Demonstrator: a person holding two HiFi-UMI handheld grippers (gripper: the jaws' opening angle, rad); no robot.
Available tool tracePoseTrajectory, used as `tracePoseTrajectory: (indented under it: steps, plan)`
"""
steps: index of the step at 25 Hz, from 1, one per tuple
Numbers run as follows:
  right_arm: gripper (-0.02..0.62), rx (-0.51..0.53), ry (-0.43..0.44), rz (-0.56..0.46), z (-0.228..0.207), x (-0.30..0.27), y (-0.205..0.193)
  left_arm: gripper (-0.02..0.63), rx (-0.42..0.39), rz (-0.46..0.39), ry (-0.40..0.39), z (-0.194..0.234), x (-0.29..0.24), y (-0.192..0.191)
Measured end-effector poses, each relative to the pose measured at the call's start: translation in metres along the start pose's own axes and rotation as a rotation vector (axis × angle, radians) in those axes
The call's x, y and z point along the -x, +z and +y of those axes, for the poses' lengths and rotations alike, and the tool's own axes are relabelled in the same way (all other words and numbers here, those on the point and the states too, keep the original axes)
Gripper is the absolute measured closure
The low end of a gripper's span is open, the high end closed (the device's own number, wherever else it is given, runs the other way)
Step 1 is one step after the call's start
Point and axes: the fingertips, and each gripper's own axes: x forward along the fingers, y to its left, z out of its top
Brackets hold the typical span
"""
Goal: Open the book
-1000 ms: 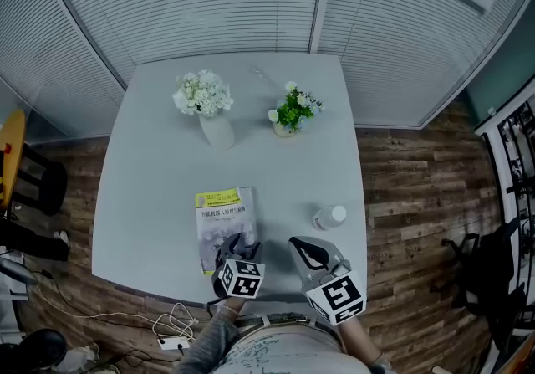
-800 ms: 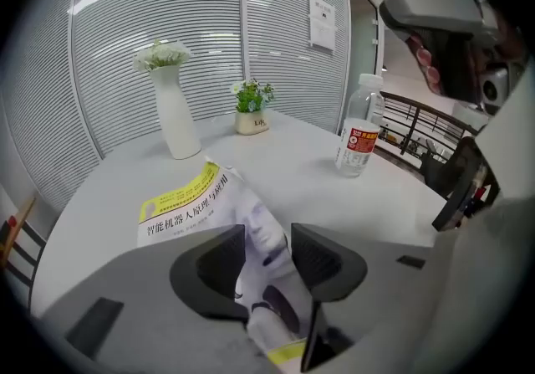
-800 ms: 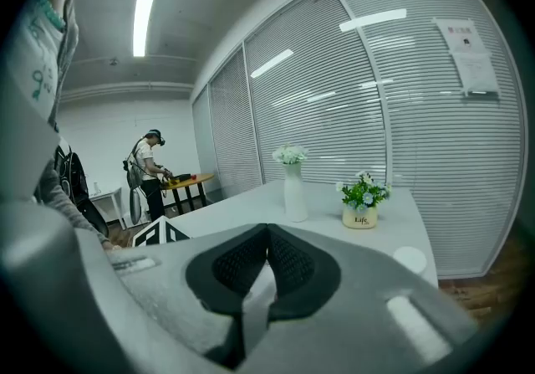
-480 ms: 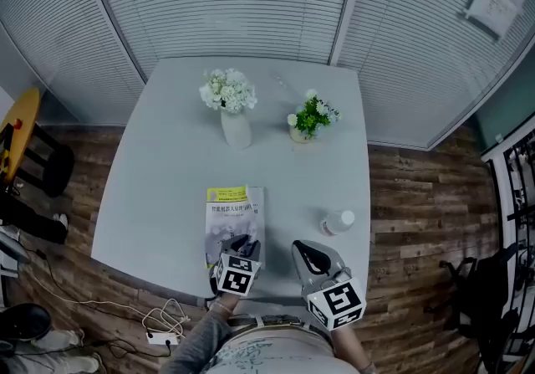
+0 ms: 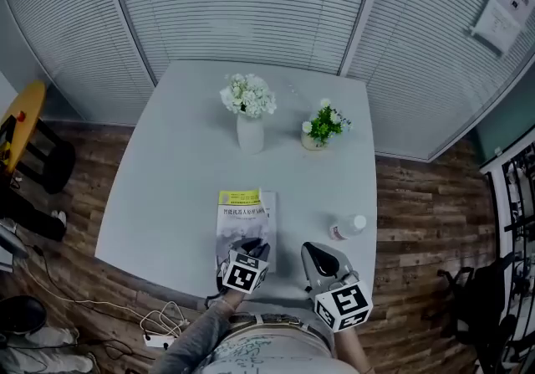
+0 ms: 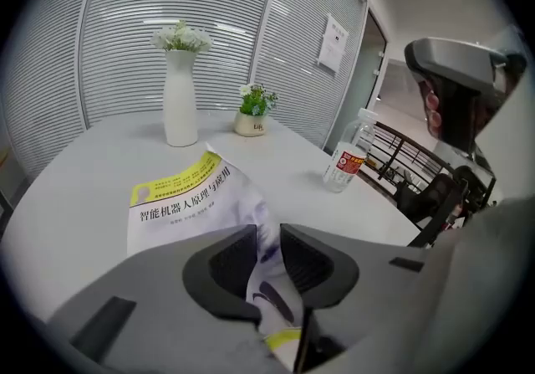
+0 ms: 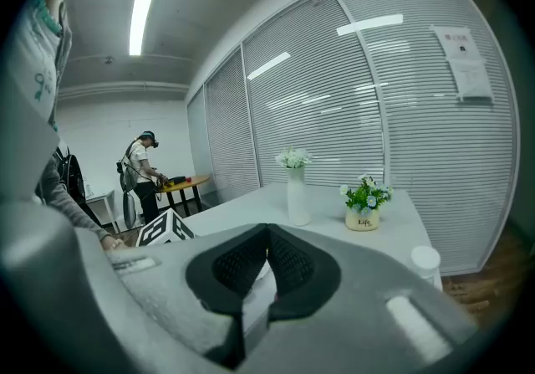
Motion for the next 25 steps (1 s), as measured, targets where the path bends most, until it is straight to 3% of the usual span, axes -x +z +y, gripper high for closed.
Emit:
tracePoseTrajectory:
  steps: [5, 9, 25]
  plan:
    - [0.594, -0.019, -0.045, -0.015, 0.006, -0.009, 0.004, 0.532, 0.059, -0.02, -0.053, 0.004, 0.015, 0.002]
    - [0.594, -0.029, -0.063, -0.033, 0.014, -0.017, 0.014, 0.546, 0.044, -0.022, -0.071, 0.011, 0.028, 0.005]
    - [0.594, -0.031, -0.096, 0.009, 0.06, -0.049, 0.01, 0.583, 0.123, -0.026, -0.145, 0.057, 0.054, -0.006]
